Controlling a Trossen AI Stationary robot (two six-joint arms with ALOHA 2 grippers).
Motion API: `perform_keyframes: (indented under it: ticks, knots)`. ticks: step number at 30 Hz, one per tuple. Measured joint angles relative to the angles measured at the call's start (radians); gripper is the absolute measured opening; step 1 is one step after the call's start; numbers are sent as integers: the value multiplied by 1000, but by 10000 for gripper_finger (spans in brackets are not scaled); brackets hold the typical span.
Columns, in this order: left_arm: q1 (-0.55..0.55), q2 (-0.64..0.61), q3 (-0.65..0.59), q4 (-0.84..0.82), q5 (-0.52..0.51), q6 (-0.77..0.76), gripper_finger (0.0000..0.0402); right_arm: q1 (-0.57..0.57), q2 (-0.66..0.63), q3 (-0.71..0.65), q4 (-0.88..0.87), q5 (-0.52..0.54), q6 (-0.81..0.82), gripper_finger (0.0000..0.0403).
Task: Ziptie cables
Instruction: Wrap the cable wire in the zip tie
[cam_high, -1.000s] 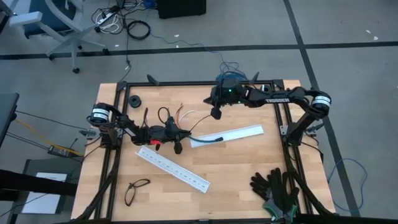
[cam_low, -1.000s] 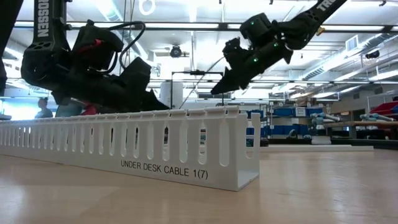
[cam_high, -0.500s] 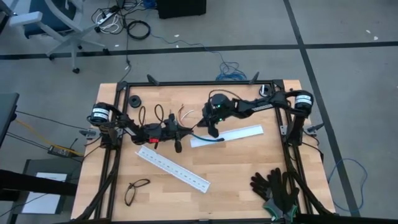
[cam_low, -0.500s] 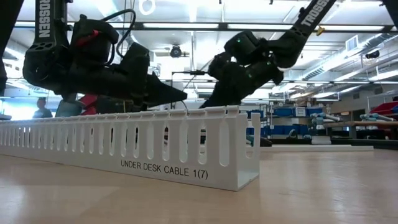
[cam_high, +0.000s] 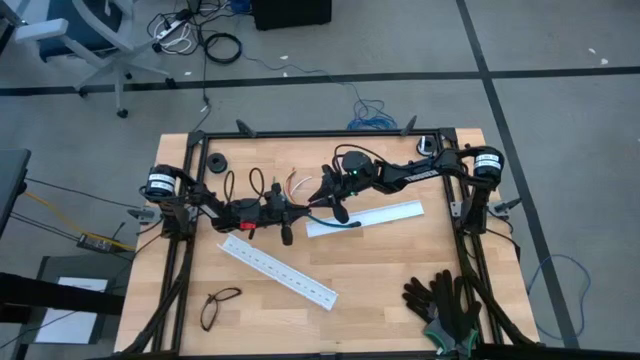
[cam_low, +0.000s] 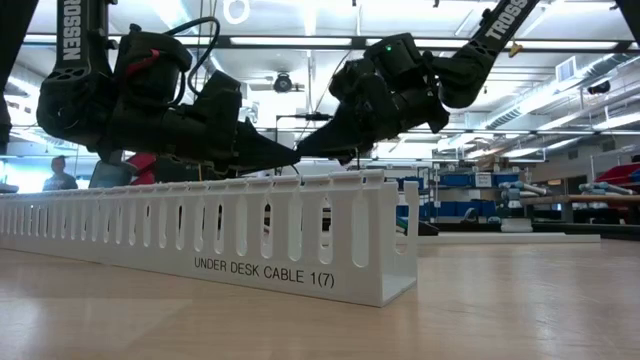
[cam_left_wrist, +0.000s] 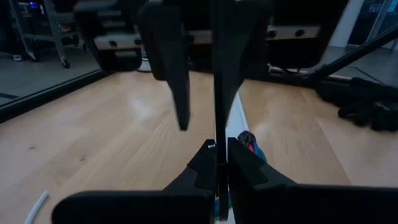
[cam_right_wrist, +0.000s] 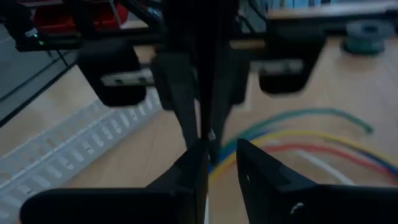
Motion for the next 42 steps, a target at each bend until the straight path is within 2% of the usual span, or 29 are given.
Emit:
perform_keyframes:
  ticks: [6,17,27,31,35,39,42]
  knots:
    - [0,0,0,15,0,0,1,8,1,0,6,-1,-16,61]
    - [1,0,48,-45,11,4,1,10,1,0,12,-2,-18,6]
    - [1,-3,51,-80,7,-8,6,10,-37,-2,63,66,-67,0]
    - [0,-1,51,-139,-16,-18,12,-2,-81,-2,79,120,-87,1]
    - [0,-1,50,-199,-27,-51,13,-21,-124,0,78,119,-90,1]
    - [-1,0,49,-161,-27,-52,13,-39,-148,2,-4,145,-80,1]
    - [-2,0,49,-138,-55,-52,10,-62,-183,2,-158,248,-87,1]
